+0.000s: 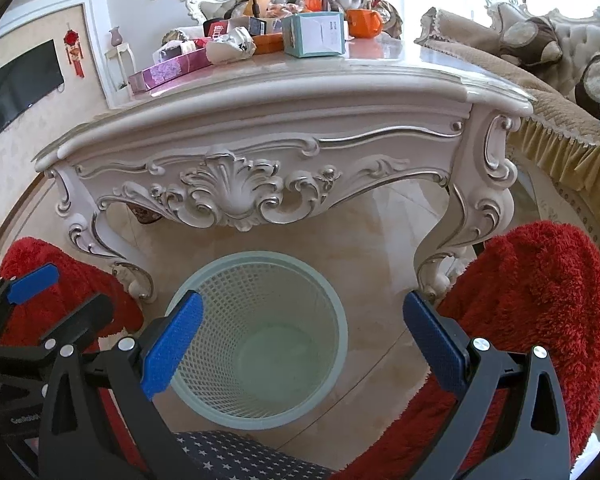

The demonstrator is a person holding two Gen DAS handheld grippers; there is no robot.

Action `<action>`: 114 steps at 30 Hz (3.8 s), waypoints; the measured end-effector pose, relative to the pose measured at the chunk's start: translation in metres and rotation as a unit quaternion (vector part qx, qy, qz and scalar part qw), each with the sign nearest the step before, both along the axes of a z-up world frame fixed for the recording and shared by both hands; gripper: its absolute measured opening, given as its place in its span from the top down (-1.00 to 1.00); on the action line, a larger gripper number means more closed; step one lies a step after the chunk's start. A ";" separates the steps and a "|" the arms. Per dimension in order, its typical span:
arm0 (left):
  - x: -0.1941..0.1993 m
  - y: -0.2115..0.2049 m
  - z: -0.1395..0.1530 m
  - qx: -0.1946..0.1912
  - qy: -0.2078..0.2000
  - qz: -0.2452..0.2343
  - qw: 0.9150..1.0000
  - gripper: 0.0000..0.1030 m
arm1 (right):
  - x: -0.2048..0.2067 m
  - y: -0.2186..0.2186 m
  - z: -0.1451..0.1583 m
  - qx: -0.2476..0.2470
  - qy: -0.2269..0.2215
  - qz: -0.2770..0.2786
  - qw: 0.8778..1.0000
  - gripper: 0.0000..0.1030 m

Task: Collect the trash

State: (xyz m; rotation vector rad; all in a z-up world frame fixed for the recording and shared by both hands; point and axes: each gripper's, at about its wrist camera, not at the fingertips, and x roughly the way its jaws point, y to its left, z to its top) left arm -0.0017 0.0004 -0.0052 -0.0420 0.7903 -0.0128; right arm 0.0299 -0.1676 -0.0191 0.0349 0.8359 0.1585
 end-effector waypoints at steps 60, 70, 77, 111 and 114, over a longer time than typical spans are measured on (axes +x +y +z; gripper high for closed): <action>0.000 -0.004 -0.004 0.006 0.010 -0.006 1.000 -0.88 | 0.002 -0.002 -0.003 0.008 0.011 -0.015 1.000 -0.87; 0.008 0.014 -0.005 0.001 0.029 0.053 0.998 -0.88 | -0.011 -0.016 0.029 0.050 -0.093 -0.020 0.994 -0.87; 0.040 0.051 0.051 0.035 -0.074 0.095 0.992 -0.88 | 0.034 -0.027 0.082 0.043 -0.170 -0.007 0.985 -0.87; 0.270 0.087 0.064 0.035 0.024 -0.054 0.998 -0.88 | 0.239 -0.005 0.074 0.007 -0.030 0.135 0.990 -0.43; 0.274 0.086 0.064 0.036 0.037 -0.055 0.997 -0.86 | 0.237 -0.002 0.074 -0.007 -0.035 0.132 0.991 -0.11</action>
